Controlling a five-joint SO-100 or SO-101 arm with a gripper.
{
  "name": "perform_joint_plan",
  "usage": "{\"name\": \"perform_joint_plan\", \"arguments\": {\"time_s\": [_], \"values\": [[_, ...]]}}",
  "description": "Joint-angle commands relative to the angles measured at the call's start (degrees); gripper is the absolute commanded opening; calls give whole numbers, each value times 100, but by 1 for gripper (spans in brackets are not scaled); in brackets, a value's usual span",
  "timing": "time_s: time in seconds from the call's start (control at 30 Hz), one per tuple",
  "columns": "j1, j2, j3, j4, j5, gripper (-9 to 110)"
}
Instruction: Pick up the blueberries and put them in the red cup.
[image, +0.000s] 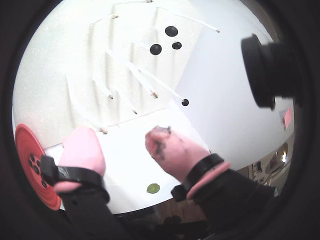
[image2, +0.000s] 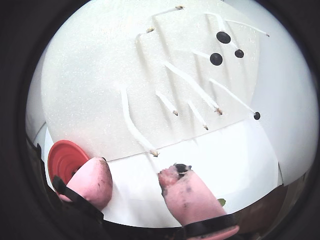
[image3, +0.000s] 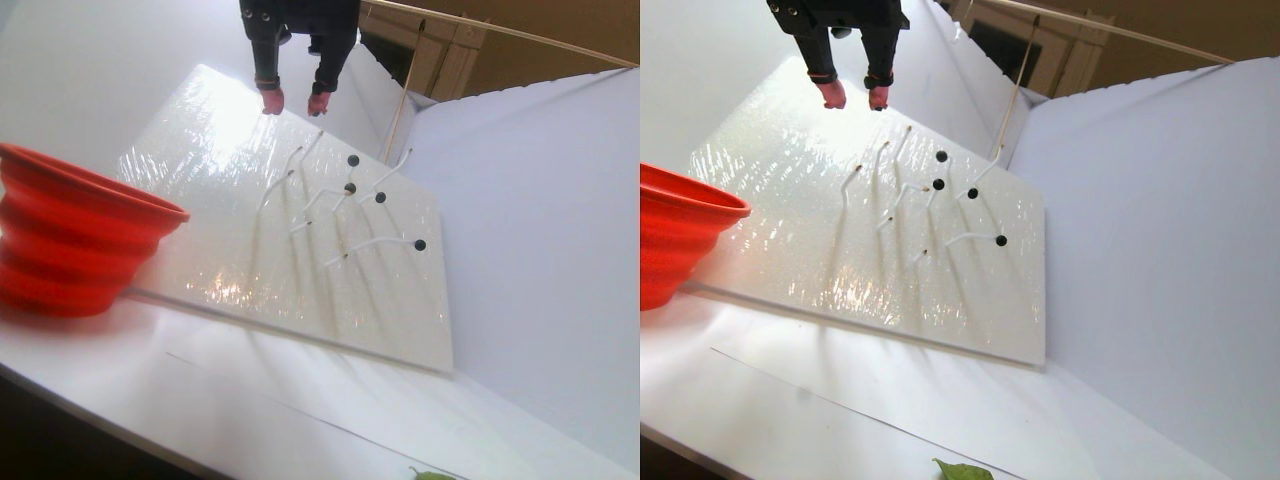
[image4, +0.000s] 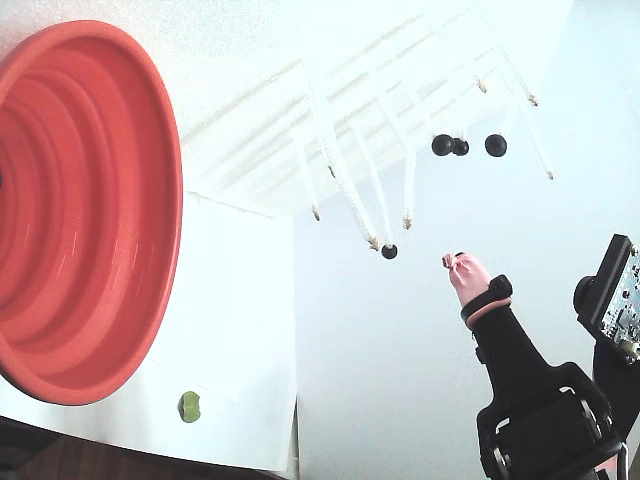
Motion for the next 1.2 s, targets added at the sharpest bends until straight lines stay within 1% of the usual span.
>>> {"name": "perform_joint_plan", "arguments": {"time_s": [0.0,1.17], "values": [[334,-141,-756,-167,-44,18],[879,-2294,-2443,-1213,-483,19]]}}
